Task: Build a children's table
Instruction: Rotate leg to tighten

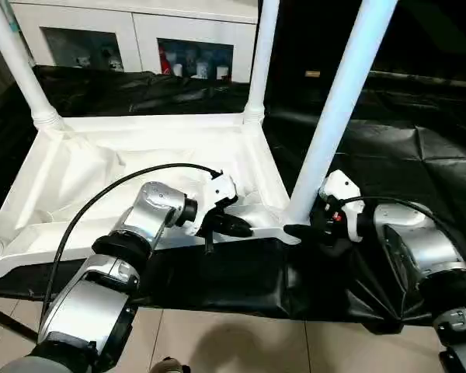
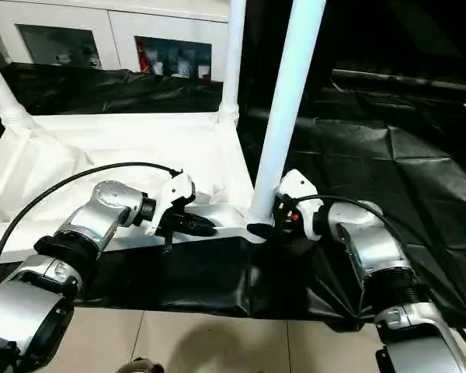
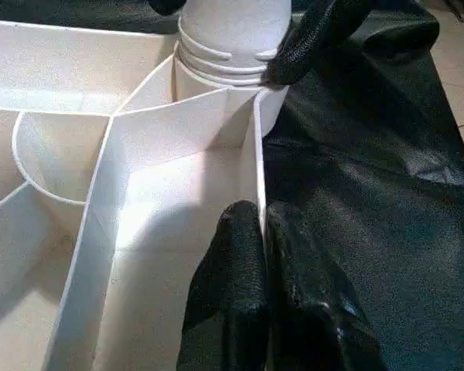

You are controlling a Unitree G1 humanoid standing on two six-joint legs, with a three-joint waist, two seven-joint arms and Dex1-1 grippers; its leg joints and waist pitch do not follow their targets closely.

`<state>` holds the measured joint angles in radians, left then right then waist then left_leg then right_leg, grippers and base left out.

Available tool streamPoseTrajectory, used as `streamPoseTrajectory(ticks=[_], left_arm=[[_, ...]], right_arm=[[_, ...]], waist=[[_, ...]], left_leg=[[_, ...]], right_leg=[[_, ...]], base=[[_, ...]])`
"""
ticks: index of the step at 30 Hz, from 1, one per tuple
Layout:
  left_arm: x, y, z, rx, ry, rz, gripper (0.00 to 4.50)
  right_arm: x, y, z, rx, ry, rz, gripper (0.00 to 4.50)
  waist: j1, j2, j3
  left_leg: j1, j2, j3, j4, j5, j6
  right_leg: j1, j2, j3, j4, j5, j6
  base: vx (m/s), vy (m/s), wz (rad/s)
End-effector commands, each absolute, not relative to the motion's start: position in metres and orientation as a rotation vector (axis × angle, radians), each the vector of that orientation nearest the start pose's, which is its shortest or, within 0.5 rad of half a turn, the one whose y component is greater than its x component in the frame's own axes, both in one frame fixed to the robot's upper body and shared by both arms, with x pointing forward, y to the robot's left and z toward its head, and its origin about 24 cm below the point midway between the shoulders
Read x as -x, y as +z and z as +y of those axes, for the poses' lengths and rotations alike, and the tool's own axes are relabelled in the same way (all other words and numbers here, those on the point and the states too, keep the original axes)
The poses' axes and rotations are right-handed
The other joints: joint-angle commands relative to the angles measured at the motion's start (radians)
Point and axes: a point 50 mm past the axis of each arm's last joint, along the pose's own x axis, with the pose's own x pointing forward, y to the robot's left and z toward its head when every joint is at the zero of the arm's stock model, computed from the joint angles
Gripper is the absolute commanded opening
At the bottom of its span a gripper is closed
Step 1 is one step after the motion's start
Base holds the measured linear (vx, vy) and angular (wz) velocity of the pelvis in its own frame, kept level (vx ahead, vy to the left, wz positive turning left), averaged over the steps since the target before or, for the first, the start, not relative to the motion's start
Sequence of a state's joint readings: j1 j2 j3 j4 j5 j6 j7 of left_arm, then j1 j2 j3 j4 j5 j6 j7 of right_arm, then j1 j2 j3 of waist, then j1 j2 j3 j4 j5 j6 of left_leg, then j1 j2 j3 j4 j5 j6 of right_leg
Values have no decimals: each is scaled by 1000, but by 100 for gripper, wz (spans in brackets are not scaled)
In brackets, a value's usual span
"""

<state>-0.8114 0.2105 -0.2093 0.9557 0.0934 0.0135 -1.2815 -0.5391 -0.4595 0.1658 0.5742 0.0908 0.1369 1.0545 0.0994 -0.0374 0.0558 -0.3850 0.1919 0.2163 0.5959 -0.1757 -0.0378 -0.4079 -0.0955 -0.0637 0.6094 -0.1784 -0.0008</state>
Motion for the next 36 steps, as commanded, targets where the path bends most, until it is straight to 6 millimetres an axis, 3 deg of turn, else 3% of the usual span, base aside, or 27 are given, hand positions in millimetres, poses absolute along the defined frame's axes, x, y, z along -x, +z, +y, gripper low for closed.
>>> streamPoseTrajectory(ticks=[1,8,13,14,16,18,19,22,24,28,29,31,33,36], left_arm=[[-337,66,85,-246,-1501,371,0],[-336,64,86,-244,-1500,384,0],[-340,60,83,-281,-1410,394,0],[-348,57,77,-303,-1260,393,0],[-352,56,74,-299,-1183,384,0],[-354,55,70,-293,-1145,378,0],[-357,53,62,-283,-1049,381,0],[-359,51,49,-251,-943,396,0],[-358,51,36,-256,-909,385,0],[-357,51,30,-295,-905,372,0],[-357,51,31,-297,-907,373,0],[-357,50,31,-314,-913,375,0],[-358,51,35,-307,-919,375,0],[-361,55,45,-295,-952,360,0]], right_arm=[[-327,63,-185,292,1002,382,337],[-325,59,-183,252,1011,380,298],[-329,48,-182,158,873,372,274],[-334,41,-180,99,722,357,273],[-338,36,-178,67,612,355,272],[-340,34,-178,53,540,357,272],[-345,27,-176,13,368,362,272],[-348,23,-163,0,233,370,272],[-352,26,-137,-15,254,349,272],[-354,32,-122,59,318,294,272],[-354,32,-121,56,320,292,272],[-354,36,-121,28,333,266,327],[-356,44,-124,10,379,221,340],[-359,59,-142,21,441,177,376]], waist=[[-2,-16,-66],[-6,-16,-68],[-13,-16,-67],[-14,-15,-68],[-24,-15,-67],[-26,-16,-69],[-27,-13,-68],[-39,-8,-69],[-41,-4,-71],[-39,-5,-71],[-38,-5,-71],[-38,-5,-70],[-38,-5,-70],[-44,-6,-69]], left_leg=[[23,49,-25,-66,-188,61],[23,49,-24,-65,-179,66],[23,48,-26,-66,-193,55],[24,48,-27,-67,-195,50],[24,47,-30,-70,-208,24],[26,45,-29,-69,-212,23],[26,44,-27,-69,-211,30],[27,42,-29,-71,-210,8],[26,41,-29,-70,-206,14],[24,39,-26,-69,-197,43],[24,39,-26,-69,-198,44],[25,39,-27,-70,-210,47],[25,40,-27,-70,-216,48],[15,39,-31,-71,-218,60]], right_leg=[[44,-62,41,-72,-219,-239],[45,-62,42,-69,-191,-249],[42,-64,42,-72,-220,-245],[41,-65,42,-73,-225,-244],[42,-63,41,-75,-247,-234],[42,-62,42,-77,-240,-232],[41,-61,44,-78,-229,-231],[40,-60,43,-79,-234,-227],[42,-59,43,-77,-211,-228],[45,-57,43,-79,-178,-224],[45,-58,43,-79,-180,-225],[45,-58,42,-82,-199,-221],[46,-58,42,-81,-202,-219],[54,-58,40,-79,-200,-211]], base=[[0,0,0],[0,0,0],[0,0,0],[0,0,0],[0,0,0],[0,0,0],[0,0,0],[0,0,0],[0,0,0],[0,0,0],[0,0,0],[0,0,0],[0,0,0],[0,0,0]])
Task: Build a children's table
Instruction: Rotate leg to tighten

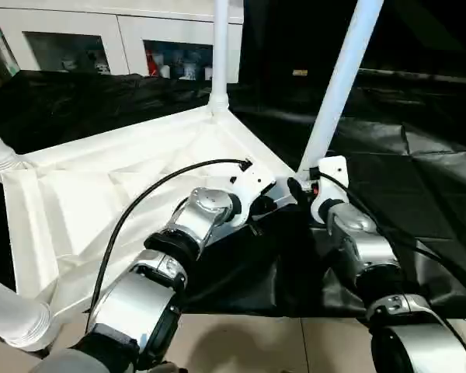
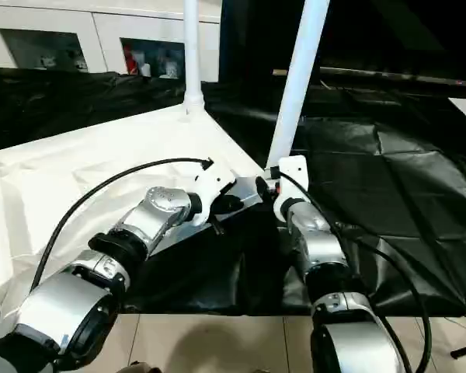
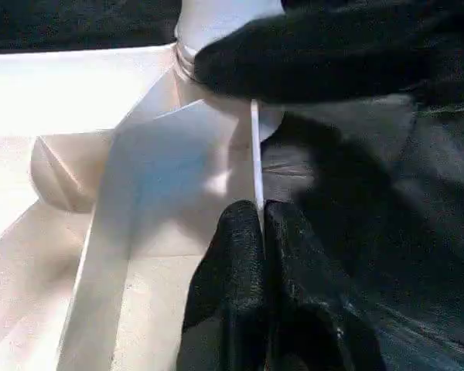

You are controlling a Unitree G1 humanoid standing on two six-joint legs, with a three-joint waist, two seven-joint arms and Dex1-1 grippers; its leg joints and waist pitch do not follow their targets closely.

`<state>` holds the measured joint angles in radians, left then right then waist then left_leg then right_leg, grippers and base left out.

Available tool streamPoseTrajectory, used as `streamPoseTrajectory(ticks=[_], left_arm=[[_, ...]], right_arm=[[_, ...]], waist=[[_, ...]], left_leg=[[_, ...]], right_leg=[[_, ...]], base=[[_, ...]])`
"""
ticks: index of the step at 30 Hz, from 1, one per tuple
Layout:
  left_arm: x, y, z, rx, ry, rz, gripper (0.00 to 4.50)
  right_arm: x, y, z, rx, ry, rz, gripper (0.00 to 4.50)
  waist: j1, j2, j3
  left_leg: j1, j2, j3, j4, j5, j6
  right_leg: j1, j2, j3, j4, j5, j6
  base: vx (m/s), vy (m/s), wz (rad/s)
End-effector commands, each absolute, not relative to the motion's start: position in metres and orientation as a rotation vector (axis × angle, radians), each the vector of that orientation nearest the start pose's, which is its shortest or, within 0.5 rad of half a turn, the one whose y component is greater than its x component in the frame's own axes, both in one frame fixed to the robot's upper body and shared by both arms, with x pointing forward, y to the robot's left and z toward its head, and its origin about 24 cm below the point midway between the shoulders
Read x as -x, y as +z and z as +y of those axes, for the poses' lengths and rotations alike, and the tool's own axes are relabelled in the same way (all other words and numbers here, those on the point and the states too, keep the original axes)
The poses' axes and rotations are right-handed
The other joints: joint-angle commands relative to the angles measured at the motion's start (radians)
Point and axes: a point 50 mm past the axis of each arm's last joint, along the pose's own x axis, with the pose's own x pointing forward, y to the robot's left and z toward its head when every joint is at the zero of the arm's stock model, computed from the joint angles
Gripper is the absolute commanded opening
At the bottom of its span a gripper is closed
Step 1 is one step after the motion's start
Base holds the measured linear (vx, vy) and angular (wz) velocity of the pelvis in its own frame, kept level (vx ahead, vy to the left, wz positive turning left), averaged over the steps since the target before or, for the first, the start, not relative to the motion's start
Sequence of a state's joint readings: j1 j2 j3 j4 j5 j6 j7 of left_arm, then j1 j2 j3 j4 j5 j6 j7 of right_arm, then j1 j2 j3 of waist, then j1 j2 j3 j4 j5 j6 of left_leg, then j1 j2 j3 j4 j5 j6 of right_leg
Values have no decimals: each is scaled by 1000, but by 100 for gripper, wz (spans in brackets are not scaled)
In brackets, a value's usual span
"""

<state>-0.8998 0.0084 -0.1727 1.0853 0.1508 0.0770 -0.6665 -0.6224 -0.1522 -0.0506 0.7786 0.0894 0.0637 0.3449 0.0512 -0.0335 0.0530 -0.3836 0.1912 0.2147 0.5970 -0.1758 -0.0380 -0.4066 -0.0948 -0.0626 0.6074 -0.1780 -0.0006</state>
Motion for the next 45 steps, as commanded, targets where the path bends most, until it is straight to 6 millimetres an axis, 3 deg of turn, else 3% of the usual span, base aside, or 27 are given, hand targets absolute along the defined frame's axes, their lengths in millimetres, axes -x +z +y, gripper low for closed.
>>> streamPoseTrajectory(ticks=[1,6,8,9,18,21,24,29,45], left_arm=[[-361,57,47,-297,-965,353,0],[-359,58,68,-322,-1078,339,0],[-359,58,68,-322,-1078,339,0],[-353,61,76,-308,-1221,333,0],[-336,64,84,-238,-1512,376,0],[-336,63,85,-248,-1516,384,0],[-336,62,87,-264,-1508,390,0],[-335,64,88,-258,-1516,390,0],[-335,63,90,-256,-1510,394,0]], right_arm=[[-359,62,-147,31,463,175,386],[-350,73,-179,201,698,229,418],[-350,73,-179,201,698,229,418],[-339,74,-193,240,837,282,418],[-327,72,-192,286,1007,344,418],[-325,68,-189,310,1030,363,418],[-324,65,-188,311,1051,378,418],[-324,63,-186,284,1054,388,390],[-323,57,-183,277,1072,408,254]], waist=[[3,-10,-67],[7,-6,-68],[7,-8,-68],[9,-10,-68],[35,-3,-62],[44,-1,-61],[47,-5,-61],[47,-5,-64],[41,-8,-62]], left_leg=[[17,40,-29,-71,-217,64],[15,40,-27,-64,-171,95],[16,41,-26,-63,-177,101],[16,39,-27,-62,-186,105],[25,53,-22,-67,-219,75],[30,54,-22,-69,-233,56],[26,52,-24,-71,-235,45],[21,50,-24,-69,-198,58],[21,51,-25,-71,-214,52]], right_leg=[[50,-59,39,-79,-201,-212],[54,-57,40,-70,-117,-251],[53,-57,40,-70,-121,-257],[56,-58,38,-72,-139,-263],[44,-60,40,-71,-196,-278],[39,-61,42,-74,-223,-267],[41,-63,42,-74,-238,-253],[44,-62,41,-69,-198,-251],[43,-63,41,-74,-246,-240]], base=[[0,0,0],[0,0,0],[0,0,0],[0,0,0],[0,0,0],[0,0,0],[0,0,0],[0,0,0],[0,0,0]])
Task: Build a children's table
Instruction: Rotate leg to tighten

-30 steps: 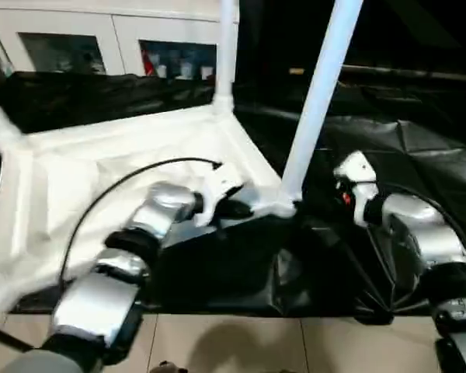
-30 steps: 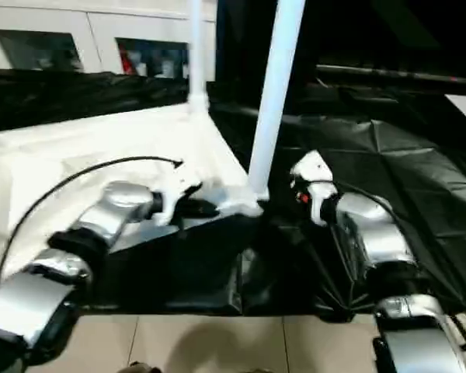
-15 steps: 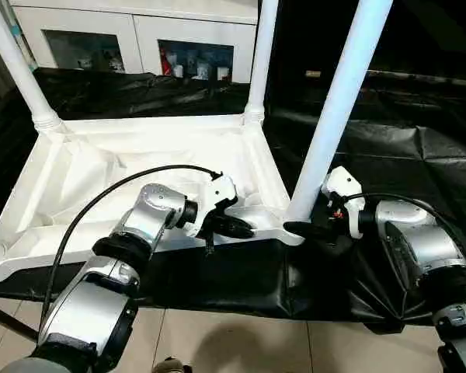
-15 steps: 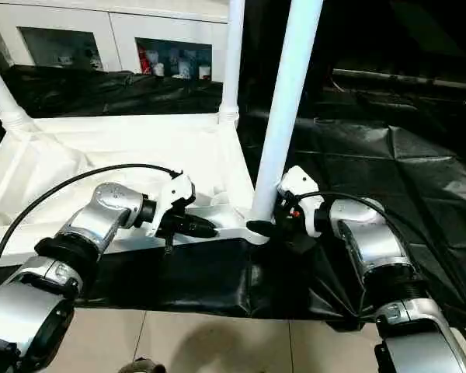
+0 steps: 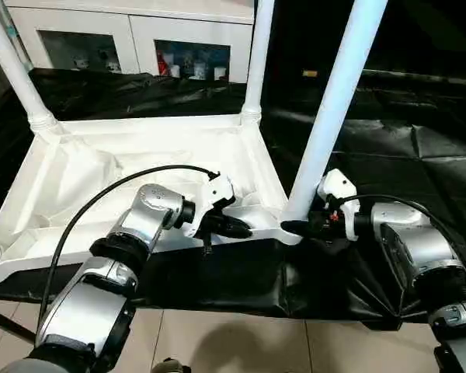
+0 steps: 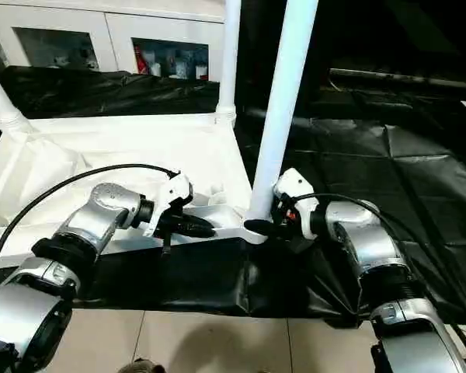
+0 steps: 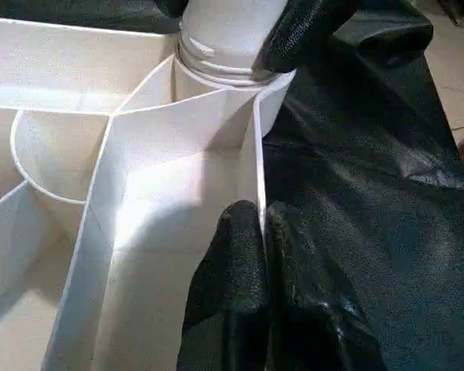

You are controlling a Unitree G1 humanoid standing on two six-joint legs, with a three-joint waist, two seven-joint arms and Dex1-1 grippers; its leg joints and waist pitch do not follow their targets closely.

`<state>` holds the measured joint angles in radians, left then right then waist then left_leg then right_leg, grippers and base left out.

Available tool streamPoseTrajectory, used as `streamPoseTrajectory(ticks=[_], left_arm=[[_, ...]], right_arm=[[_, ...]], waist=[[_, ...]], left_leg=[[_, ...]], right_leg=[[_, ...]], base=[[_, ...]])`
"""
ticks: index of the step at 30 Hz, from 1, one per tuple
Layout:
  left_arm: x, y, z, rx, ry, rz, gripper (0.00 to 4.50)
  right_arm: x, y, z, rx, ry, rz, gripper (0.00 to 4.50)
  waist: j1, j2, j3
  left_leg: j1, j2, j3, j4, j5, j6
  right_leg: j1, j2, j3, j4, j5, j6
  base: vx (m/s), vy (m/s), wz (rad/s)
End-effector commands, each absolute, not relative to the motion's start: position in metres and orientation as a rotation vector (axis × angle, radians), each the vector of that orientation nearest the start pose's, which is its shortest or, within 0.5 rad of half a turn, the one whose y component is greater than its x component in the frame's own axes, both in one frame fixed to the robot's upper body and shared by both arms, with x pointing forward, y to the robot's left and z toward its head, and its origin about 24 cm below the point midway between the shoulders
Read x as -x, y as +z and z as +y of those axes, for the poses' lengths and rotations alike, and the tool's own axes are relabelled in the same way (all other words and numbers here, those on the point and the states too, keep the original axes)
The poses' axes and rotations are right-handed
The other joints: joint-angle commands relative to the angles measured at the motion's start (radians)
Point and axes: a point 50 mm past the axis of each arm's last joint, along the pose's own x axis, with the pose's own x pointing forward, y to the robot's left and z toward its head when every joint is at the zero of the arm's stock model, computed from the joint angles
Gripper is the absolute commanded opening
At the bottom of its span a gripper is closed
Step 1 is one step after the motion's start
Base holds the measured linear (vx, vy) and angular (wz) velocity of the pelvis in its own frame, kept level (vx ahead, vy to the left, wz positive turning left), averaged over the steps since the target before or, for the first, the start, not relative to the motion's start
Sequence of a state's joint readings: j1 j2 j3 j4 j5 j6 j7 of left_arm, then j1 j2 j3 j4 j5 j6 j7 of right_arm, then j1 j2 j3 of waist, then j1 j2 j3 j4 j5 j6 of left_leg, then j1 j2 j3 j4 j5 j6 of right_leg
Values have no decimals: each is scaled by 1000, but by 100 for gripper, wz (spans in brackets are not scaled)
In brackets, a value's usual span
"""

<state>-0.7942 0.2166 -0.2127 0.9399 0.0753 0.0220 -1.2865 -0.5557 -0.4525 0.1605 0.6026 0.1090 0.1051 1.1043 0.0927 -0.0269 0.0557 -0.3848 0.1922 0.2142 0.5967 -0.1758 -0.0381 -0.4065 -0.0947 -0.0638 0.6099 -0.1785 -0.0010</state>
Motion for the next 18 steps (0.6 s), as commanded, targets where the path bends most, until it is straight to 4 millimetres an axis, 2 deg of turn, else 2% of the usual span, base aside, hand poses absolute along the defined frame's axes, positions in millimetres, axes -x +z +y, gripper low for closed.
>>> streamPoseTrajectory(ticks=[1,7,12,14,16,17,18], left_arm=[[-334,63,90,-253,-1512,396,0],[-332,60,91,-244,-1512,404,0],[-334,60,89,-240,-1474,391,0],[-338,58,87,-259,-1405,389,0],[-350,56,81,-281,-1205,385,0],[-354,56,78,-279,-1145,381,0],[-357,57,73,-275,-1080,376,0]], right_arm=[[-322,56,-182,274,1075,412,252],[-318,49,-183,247,1067,429,228],[-320,43,-184,202,979,421,218],[-324,40,-185,178,892,416,213],[-333,32,-181,107,680,402,211],[-335,29,-179,81,609,399,210],[-338,26,-176,54,526,402,208]], waist=[[-1,-15,-65],[-3,-13,-66],[-5,-12,-64],[-7,-12,-63],[-14,-12,-61],[-20,-11,-60],[-26,-16,-62]], left_leg=[[22,49,-25,-70,-210,53],[22,49,-25,-70,-206,56],[24,49,-25,-71,-225,49],[26,49,-26,-73,-245,39],[24,47,-29,-76,-265,22],[31,47,-31,-78,-289,2],[30,45,-34,-79,-298,-16]], right_leg=[[43,-63,42,-75,-239,-240],[43,-63,42,-74,-232,-242],[41,-63,42,-78,-251,-243],[38,-64,42,-82,-287,-234],[35,-64,43,-87,-328,-220],[30,-64,42,-93,-368,-209],[33,-64,41,-93,-388,-195]], base=[[0,0,0],[0,0,0],[0,0,0],[0,0,0],[0,0,0],[0,0,0],[0,0,0]])
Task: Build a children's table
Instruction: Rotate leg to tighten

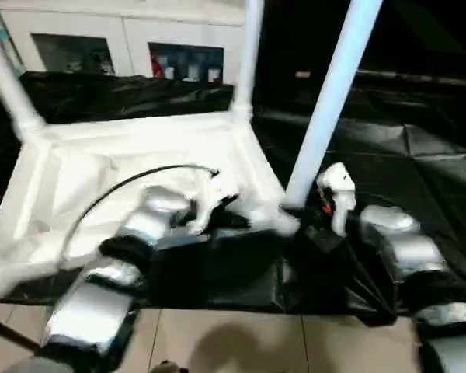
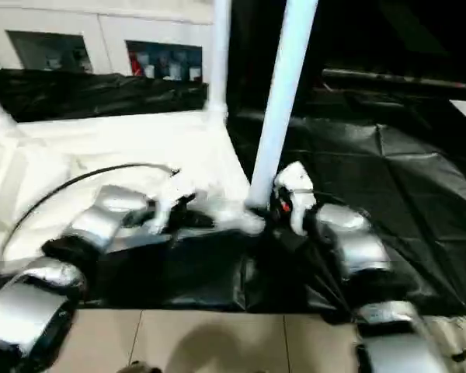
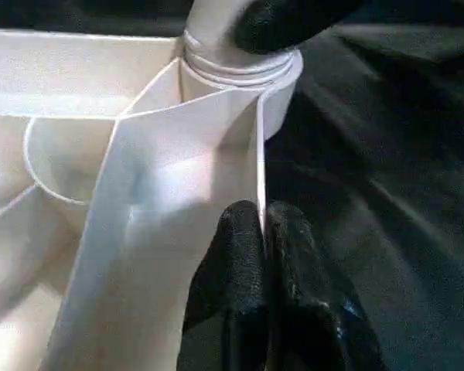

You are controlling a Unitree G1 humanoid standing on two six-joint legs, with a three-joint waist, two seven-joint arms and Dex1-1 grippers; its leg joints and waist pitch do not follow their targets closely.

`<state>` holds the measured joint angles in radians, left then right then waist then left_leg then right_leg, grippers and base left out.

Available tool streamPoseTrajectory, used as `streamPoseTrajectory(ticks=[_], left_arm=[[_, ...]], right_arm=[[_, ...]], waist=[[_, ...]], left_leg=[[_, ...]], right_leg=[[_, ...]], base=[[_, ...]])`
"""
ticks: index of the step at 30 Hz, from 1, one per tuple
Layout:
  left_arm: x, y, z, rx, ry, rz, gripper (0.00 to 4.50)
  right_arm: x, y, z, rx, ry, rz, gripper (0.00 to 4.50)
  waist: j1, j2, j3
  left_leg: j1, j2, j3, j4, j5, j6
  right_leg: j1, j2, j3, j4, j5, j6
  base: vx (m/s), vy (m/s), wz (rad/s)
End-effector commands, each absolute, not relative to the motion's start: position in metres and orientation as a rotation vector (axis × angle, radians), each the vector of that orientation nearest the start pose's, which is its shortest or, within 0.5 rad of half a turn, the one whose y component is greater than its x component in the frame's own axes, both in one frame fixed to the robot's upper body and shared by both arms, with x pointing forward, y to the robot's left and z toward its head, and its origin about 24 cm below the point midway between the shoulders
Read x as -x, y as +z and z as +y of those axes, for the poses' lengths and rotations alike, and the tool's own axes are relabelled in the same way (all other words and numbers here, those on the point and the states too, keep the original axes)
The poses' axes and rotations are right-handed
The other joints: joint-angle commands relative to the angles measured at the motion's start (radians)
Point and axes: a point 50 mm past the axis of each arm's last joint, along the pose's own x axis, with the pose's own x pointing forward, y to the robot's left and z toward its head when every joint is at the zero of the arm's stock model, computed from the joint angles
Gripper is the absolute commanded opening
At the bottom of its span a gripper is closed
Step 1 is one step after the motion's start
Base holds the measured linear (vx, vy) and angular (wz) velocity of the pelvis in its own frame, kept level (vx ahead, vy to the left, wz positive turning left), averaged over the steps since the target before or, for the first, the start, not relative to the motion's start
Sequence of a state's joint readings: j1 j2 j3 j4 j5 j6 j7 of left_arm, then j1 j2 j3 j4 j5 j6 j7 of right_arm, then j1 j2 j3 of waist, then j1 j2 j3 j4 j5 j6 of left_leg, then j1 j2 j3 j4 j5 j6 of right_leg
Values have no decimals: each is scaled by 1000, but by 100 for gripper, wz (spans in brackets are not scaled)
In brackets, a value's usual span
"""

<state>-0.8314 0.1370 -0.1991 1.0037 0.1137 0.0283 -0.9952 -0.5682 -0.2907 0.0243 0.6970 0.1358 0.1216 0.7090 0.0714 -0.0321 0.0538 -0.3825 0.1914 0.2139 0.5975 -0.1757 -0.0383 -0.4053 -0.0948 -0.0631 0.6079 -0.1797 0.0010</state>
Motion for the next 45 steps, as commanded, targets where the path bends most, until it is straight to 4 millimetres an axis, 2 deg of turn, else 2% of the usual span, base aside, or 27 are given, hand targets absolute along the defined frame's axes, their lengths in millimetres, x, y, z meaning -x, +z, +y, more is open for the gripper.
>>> streamPoseTrajectory(ticks=[1,4,6,7,10,13,14,15,17,21,23,24,25,26,27,31,33,35,36,38,39,40,41,42,43,45], left_arm=[[-360,57,67,-268,-1023,374,0],[-363,59,54,-243,-937,368,0],[-364,62,37,-238,-897,346,0],[-364,63,34,-241,-896,342,0],[-362,64,25,-257,-906,332,0],[-362,65,22,-286,-922,318,0],[-362,64,25,-292,-924,318,0],[-362,64,25,-292,-924,318,0],[-363,64,28,-305,-929,318,0],[-365,64,43,-314,-966,339,0],[-362,61,53,-317,-1045,379,0],[-360,59,59,-327,-1105,399,0],[-358,59,62,-328,-1145,407,0],[-355,58,67,-320,-1200,424,0],[-355,58,67,-319,-1206,425,0],[-346,60,77,-299,-1379,448,0],[-344,61,80,-299,-1430,458,0],[-342,62,84,-296,-1475,472,0],[-340,63,86,-290,-1504,481,0],[-340,64,88,-287,-1517,485,0],[-340,64,89,-286,-1520,486,0],[-340,64,90,-285,-1519,486,0],[-340,64,90,-285,-1519,486,0],[-340,64,90,-287,-1514,484,0],[-340,64,91,-287,-1514,483,0],[-340,65,91,-287,-1513,479,0]], right_arm=[[-340,22,-173,34,442,407,208],[-342,16,-164,7,328,424,207],[-344,13,-150,-29,257,435,207],[-344,13,-146,-33,257,434,207],[-346,15,-135,-36,273,421,207],[-350,19,-130,-19,262,398,207],[-352,24,-130,-36,271,371,261],[-352,24,-130,-36,271,371,274],[-354,29,-132,-48,284,342,277],[-358,44,-146,-19,358,295,323],[-358,54,-160,49,445,295,323],[-357,59,-169,82,505,298,323],[-355,62,-174,105,543,301,323],[-352,66,-181,150,606,304,323],[-352,66,-182,154,611,304,323],[-340,73,-198,231,769,320,323],[-336,73,-201,228,811,331,323],[-330,72,-201,220,885,359,323],[-324,71,-200,210,960,396,323],[-321,69,-200,216,994,416,323],[-321,68,-199,221,993,419,323],[-323,67,-198,217,983,418,296],[-323,67,-198,217,982,418,289],[-324,65,-197,217,973,414,289],[-324,65,-196,212,973,412,284],[-324,64,-194,204,982,405,271]], waist=[[-7,-12,-60],[-15,-12,-61],[-17,-13,-62],[-12,-4,-64],[-11,-8,-65],[-11,-7,-65],[-10,4,-65],[-13,-2,-64],[-15,-3,-63],[-17,-5,-63],[-18,-5,-64],[-13,-8,-64],[-11,-7,-64],[-10,-4,-65],[-7,-4,-66],[6,-2,-70],[13,-1,-71],[19,-2,-70],[26,-3,-69],[31,-3,-67],[32,-2,-67],[32,-2,-66],[32,-2,-65],[32,-8,-64],[31,-6,-63],[29,-7,-64]], left_leg=[[28,47,-35,-82,-299,-18],[28,44,-34,-80,-306,-17],[25,42,-31,-79,-285,2],[27,41,-31,-78,-274,6],[22,41,-29,-77,-243,24],[23,40,-28,-77,-238,32],[23,40,-29,-78,-241,28],[22,40,-29,-79,-256,25],[21,41,-30,-80,-275,23],[20,41,-31,-80,-278,29],[17,40,-31,-78,-262,35],[17,39,-29,-76,-240,46],[18,41,-27,-74,-224,56],[16,40,-28,-73,-215,67],[16,42,-27,-72,-203,70],[16,49,-24,-65,-123,104],[19,51,-21,-64,-125,110],[22,52,-20,-63,-135,109],[25,52,-19,-64,-148,110],[24,54,-19,-65,-161,104],[23,54,-20,-67,-172,92],[23,54,-21,-68,-179,84],[25,54,-22,-69,-194,69],[23,54,-22,-70,-200,59],[22,53,-24,-71,-209,50],[23,53,-25,-72,-212,40]], right_leg=[[31,-65,40,-91,-386,-197],[29,-64,41,-96,-386,-190],[31,-64,42,-97,-362,-187],[31,-63,42,-96,-340,-188],[36,-61,42,-89,-265,-199],[36,-60,41,-88,-254,-201],[37,-61,42,-88,-254,-203],[37,-60,41,-91,-262,-200],[38,-60,41,-92,-276,-197],[40,-61,40,-94,-302,-190],[42,-61,40,-91,-277,-201],[46,-61,39,-90,-256,-203],[44,-61,42,-87,-229,-213],[48,-61,40,-86,-210,-220],[49,-62,41,-83,-192,-224],[53,-59,39,-57,-29,-290],[52,-58,38,-53,-11,-304],[48,-58,38,-54,-14,-313],[51,-60,39,-56,-31,-313],[49,-61,39,-59,-58,-307],[49,-62,39,-61,-87,-300],[48,-63,39,-62,-102,-296],[45,-64,39,-66,-131,-288],[46,-64,40,-66,-150,-282],[46,-66,40,-68,-174,-273],[46,-66,41,-69,-186,-268]], base=[[0,0,0],[0,0,0],[0,0,0],[0,0,0],[0,0,0],[0,0,0],[0,0,0],[0,0,0],[0,0,0],[0,0,0],[0,0,0],[0,0,0],[0,0,0],[0,0,0],[0,0,0],[0,0,0],[0,0,0],[0,0,0],[0,0,0],[0,0,0],[0,0,0],[0,0,0],[0,0,0],[0,0,0],[0,0,0],[0,0,0]])
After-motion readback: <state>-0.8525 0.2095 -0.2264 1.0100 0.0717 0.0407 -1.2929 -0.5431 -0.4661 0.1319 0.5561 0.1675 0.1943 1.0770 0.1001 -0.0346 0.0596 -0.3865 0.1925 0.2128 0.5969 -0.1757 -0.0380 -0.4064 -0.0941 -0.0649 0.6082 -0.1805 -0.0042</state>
